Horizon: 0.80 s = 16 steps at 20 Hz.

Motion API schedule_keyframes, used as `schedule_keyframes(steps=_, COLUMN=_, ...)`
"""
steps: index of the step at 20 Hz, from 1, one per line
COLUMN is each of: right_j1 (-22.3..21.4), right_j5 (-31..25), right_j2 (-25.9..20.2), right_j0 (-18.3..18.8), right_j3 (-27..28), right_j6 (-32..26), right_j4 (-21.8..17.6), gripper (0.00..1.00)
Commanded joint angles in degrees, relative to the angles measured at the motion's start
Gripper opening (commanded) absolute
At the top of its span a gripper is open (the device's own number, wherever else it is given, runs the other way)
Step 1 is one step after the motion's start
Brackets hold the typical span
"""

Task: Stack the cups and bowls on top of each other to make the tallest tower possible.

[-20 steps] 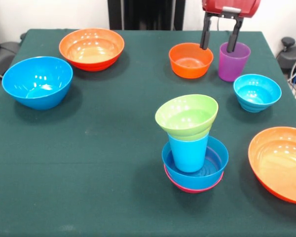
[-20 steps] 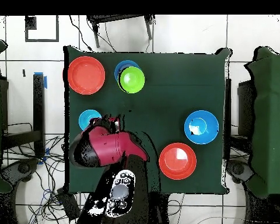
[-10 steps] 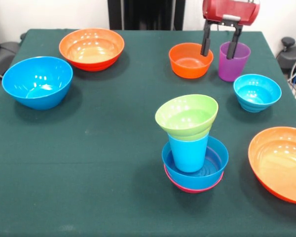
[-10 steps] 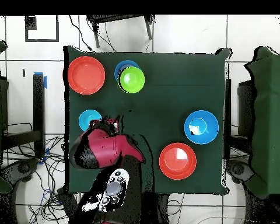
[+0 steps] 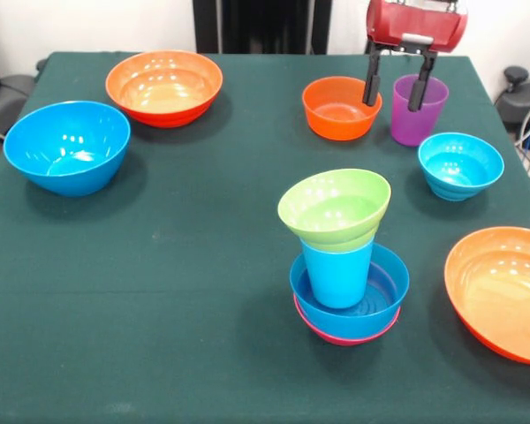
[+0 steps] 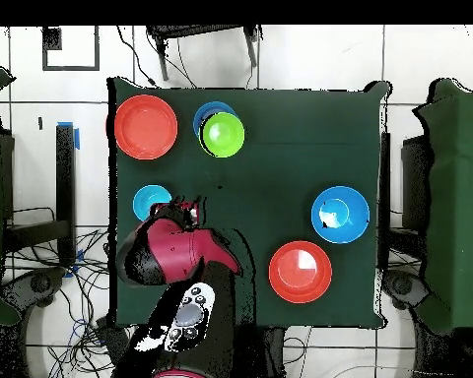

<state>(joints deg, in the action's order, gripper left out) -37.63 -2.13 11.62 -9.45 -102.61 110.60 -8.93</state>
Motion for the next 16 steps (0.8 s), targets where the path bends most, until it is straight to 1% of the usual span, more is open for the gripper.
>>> schedule_keyframes(steps=1, right_j1=1.4, right_j5=2.0, right_j2=-2.3, right_j0=-0.6, right_j3=-2.2, right_j6=9.9, right_j4=1.6, gripper=1.0)
schedule_keyframes(steps=5, right_j1=1.3, right_j5=1.9, right_j2=-2.4, right_j0=-0.4, right_j3=-2.1, right_j6=9.8, right_j4=1.6, gripper=1.0)
schedule_keyframes(steps=9, right_j1=0.0, right_j5=1.5, right_j2=-2.5, right_j0=-0.4, right_j3=-3.0, right_j6=9.9, right_j4=1.6, gripper=1.0)
schedule_keyframes(steps=11, right_j1=-1.1, right_j5=0.4, right_j2=-3.0, right_j0=-0.1, right_j3=-3.6, right_j6=9.8, right_j4=1.7, gripper=1.0)
schedule_keyframes(steps=14, right_j1=-1.3, right_j5=-0.7, right_j2=-4.2, right_j0=0.4, right_j3=-4.8, right_j6=10.1, right_j4=2.1, gripper=1.0)
schedule_keyframes(steps=16, right_j1=-1.4, right_j5=-1.6, right_j2=-5.9, right_j0=1.6, right_j3=-6.3, right_j6=10.0, right_j4=2.4, gripper=1.0)
